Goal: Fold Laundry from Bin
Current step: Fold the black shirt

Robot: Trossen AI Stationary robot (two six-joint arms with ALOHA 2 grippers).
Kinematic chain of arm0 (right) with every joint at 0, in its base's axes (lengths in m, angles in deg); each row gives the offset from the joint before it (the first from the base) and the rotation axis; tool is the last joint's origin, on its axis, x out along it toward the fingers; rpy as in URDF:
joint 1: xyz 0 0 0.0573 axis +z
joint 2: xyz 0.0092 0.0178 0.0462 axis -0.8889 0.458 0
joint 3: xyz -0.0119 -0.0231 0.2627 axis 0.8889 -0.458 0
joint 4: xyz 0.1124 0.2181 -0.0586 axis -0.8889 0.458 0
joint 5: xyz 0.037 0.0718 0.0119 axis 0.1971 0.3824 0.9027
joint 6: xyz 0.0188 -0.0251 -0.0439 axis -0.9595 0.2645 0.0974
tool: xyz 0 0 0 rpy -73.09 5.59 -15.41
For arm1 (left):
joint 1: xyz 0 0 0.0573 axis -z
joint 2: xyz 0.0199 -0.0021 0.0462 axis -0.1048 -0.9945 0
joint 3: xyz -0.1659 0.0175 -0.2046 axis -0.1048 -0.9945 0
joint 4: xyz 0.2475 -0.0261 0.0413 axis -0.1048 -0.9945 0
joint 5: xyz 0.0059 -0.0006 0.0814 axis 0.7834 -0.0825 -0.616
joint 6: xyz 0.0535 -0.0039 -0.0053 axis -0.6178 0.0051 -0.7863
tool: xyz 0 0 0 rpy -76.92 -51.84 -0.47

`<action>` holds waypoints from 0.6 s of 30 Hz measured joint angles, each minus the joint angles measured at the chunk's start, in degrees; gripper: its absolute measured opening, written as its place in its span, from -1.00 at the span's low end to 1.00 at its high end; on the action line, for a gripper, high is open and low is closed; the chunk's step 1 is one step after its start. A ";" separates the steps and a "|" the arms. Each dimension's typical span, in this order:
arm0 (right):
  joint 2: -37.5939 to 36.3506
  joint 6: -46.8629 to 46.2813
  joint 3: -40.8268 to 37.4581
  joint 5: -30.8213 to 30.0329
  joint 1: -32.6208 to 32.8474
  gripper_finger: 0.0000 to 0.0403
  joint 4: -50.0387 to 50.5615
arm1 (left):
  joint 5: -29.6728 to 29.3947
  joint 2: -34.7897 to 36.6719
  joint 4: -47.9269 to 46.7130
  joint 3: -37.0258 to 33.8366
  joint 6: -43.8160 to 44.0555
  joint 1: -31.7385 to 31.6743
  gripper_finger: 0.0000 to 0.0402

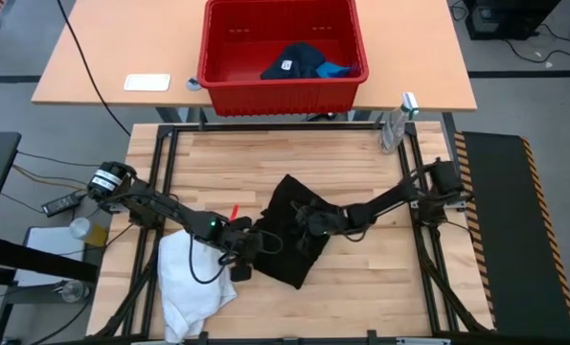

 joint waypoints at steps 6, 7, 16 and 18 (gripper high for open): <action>-5.16 -2.84 0.22 -3.93 2.77 -0.18 -1.33 | 6.44 0.83 -3.51 -0.07 2.51 0.20 0.05; -4.68 -3.36 0.10 -4.43 3.72 -0.18 -1.28 | 7.50 1.26 -3.92 -0.06 2.69 0.27 0.11; 3.18 -8.12 -0.01 -6.49 8.01 -0.18 -1.54 | 3.71 3.85 1.10 0.99 1.69 0.40 0.25; 1.27 -8.01 0.20 -5.61 7.53 -0.18 -0.67 | 2.18 3.71 7.21 1.02 1.16 0.40 0.22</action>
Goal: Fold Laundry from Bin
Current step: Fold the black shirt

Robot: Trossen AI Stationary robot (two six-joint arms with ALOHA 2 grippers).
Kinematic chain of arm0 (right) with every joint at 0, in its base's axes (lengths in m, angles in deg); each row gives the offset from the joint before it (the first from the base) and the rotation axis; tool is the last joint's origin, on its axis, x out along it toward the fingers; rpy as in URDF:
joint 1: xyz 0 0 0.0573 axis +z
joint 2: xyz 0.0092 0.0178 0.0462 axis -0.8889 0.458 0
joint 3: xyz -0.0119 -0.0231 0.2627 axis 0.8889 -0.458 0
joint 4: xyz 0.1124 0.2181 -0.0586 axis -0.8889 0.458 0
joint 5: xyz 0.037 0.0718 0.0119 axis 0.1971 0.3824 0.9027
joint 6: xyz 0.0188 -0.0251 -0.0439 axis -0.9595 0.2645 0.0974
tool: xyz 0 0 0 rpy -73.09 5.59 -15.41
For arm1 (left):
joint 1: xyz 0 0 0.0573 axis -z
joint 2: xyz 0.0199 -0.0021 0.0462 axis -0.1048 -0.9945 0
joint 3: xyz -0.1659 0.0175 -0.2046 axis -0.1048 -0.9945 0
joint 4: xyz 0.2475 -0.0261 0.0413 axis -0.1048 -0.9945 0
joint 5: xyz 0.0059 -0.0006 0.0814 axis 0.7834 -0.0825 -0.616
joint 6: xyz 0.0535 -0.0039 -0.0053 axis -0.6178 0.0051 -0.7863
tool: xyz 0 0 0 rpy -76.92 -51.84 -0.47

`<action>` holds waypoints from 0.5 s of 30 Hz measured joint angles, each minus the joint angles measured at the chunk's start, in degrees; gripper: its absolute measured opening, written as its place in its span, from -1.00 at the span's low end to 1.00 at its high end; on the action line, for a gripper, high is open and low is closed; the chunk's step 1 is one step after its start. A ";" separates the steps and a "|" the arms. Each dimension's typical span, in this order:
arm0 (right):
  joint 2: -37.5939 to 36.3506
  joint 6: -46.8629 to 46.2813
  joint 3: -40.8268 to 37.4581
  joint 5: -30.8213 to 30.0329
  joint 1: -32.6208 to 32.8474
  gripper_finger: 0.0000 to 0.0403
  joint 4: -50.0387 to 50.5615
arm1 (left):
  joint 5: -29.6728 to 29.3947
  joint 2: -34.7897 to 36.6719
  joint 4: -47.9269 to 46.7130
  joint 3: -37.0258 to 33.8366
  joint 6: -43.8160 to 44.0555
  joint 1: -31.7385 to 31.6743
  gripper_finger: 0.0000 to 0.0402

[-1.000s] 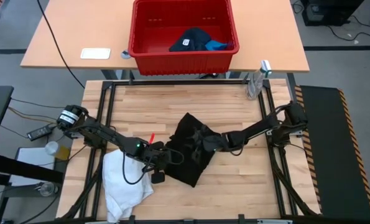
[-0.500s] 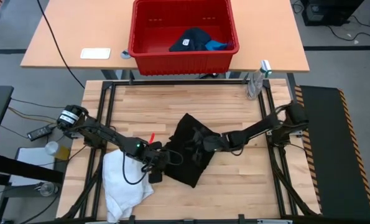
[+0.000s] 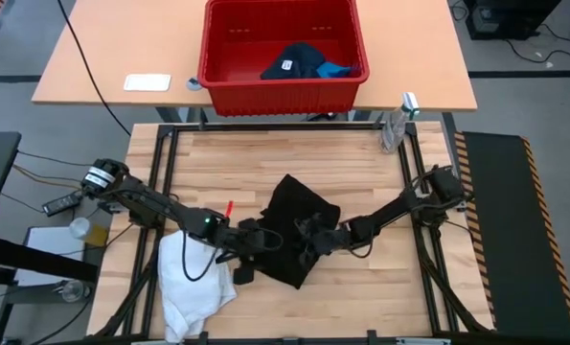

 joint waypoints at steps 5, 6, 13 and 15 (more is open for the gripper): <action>-7.48 -1.80 1.40 -4.95 -0.53 -0.18 0.64 | -4.19 -2.78 12.10 0.04 -0.75 -0.75 0.10; -7.96 -1.91 1.38 -6.23 -0.54 -0.18 1.90 | -4.23 -3.17 12.74 0.18 -0.90 -1.05 0.07; -4.77 -2.52 0.62 -6.82 -0.43 -0.18 8.33 | -6.73 -5.12 19.09 0.16 -4.43 -0.91 -0.09; -2.18 -3.05 0.52 -5.05 -0.49 -0.18 8.47 | -8.07 -7.01 18.14 0.06 -4.74 -1.27 -0.11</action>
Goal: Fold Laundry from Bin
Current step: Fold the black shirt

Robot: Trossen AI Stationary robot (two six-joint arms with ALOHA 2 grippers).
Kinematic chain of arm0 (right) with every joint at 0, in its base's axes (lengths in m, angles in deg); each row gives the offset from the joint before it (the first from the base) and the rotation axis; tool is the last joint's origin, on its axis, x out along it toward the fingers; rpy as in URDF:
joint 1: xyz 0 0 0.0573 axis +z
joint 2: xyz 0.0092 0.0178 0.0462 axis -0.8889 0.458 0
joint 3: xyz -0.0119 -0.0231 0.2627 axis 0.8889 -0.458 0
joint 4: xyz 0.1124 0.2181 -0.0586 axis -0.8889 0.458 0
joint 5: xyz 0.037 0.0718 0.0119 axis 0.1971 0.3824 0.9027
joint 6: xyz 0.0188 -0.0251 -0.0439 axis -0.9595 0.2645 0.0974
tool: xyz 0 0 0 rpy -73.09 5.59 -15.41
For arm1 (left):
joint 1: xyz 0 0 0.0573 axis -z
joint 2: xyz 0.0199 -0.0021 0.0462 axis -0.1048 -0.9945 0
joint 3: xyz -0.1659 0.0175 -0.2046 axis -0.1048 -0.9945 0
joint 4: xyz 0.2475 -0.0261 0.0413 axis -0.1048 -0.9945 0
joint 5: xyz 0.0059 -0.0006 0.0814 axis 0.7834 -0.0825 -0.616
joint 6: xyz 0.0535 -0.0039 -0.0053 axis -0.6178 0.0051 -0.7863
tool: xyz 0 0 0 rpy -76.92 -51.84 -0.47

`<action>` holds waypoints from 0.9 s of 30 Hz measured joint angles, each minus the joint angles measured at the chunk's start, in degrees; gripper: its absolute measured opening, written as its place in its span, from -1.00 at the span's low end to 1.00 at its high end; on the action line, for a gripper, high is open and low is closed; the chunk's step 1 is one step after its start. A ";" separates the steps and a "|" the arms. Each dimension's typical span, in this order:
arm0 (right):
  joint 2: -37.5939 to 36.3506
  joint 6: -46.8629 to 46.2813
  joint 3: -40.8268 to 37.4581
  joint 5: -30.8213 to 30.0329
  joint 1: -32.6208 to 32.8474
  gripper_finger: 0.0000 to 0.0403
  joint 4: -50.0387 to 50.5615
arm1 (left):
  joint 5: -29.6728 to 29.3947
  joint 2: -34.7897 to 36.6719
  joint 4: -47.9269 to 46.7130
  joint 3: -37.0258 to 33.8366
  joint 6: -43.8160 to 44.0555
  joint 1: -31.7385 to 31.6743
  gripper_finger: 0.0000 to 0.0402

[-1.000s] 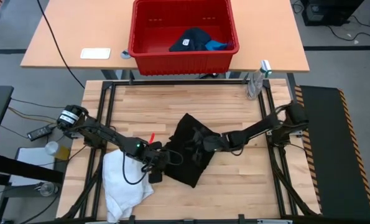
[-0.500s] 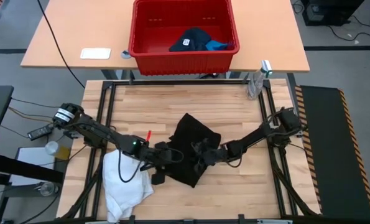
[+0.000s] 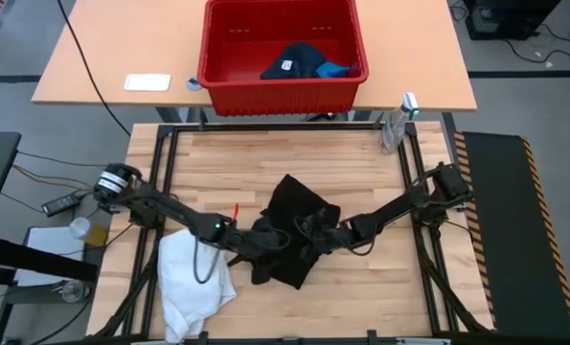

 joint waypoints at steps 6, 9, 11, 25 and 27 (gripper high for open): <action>-1.34 -0.22 0.19 5.96 -2.12 -0.18 0.83 | 4.30 -7.68 1.76 0.19 4.45 -2.09 -0.11; -5.65 -0.43 0.90 5.53 -2.70 -0.18 -0.43 | 10.13 -8.72 0.87 0.19 8.63 -2.40 -0.11; -7.20 0.17 0.90 1.88 -2.70 -0.18 -0.01 | 11.08 -8.65 0.55 0.28 9.46 -1.82 -0.11; -2.85 7.45 0.53 5.65 -13.19 -0.18 7.55 | 8.17 -7.82 -0.72 0.19 9.44 0.26 -0.11; -1.64 6.08 0.51 8.66 -14.86 -0.19 8.31 | 7.94 -7.78 -0.89 0.21 9.69 0.25 -0.11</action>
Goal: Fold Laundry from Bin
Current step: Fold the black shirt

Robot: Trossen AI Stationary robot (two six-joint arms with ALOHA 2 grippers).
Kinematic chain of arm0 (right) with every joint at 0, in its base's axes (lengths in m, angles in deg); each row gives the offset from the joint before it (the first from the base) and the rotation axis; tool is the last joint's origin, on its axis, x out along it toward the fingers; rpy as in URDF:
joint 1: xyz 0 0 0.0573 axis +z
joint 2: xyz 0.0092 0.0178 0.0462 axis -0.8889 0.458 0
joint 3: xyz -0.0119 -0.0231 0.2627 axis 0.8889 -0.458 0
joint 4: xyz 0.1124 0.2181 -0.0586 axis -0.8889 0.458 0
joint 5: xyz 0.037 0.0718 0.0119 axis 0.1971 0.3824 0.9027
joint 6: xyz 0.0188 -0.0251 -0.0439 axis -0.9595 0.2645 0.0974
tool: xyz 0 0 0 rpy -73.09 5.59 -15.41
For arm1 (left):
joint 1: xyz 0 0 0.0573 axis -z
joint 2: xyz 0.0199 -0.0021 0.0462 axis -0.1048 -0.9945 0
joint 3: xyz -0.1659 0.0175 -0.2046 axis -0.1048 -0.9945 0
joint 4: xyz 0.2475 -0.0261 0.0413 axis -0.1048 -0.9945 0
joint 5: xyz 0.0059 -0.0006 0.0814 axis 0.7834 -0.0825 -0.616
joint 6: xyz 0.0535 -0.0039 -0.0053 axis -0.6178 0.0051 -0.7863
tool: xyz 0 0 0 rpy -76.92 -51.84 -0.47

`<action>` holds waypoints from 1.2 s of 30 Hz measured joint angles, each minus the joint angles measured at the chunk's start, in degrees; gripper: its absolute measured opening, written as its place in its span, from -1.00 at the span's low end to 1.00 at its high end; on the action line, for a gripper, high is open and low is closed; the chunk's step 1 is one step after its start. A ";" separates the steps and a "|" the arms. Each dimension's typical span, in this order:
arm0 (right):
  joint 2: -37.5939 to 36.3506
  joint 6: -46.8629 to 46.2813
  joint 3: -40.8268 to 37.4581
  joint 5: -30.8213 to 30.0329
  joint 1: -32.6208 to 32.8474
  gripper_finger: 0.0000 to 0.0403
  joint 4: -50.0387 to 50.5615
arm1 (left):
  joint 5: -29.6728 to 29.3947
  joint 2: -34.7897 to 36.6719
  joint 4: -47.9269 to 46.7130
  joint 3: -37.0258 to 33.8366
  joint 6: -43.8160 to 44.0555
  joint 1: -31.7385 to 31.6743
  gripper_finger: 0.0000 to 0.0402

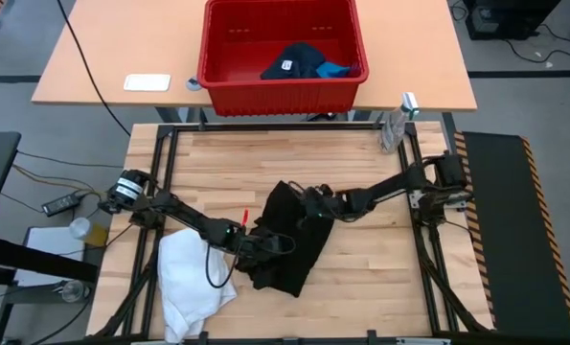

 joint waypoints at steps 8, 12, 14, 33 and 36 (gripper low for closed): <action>-4.17 2.13 0.60 2.25 -2.18 -0.30 0.19 | 0.38 0.70 -1.27 -0.02 -0.47 -0.79 -0.12; -9.03 2.06 0.83 2.30 -1.64 -0.35 0.86 | 0.50 1.56 -1.16 -0.04 -1.41 -1.61 -0.12; -10.84 2.38 0.83 2.79 -0.19 -0.35 2.31 | 0.50 2.59 -1.37 -0.07 -3.00 -2.26 -0.12; -6.13 -10.91 -3.28 -9.76 23.01 -0.36 -7.62 | -0.61 4.15 -0.42 -0.02 -16.18 -15.94 -0.12; -3.50 -11.36 -3.23 -9.73 23.12 -0.36 -8.89 | -0.63 4.18 -2.91 -0.02 -17.58 -18.12 -0.12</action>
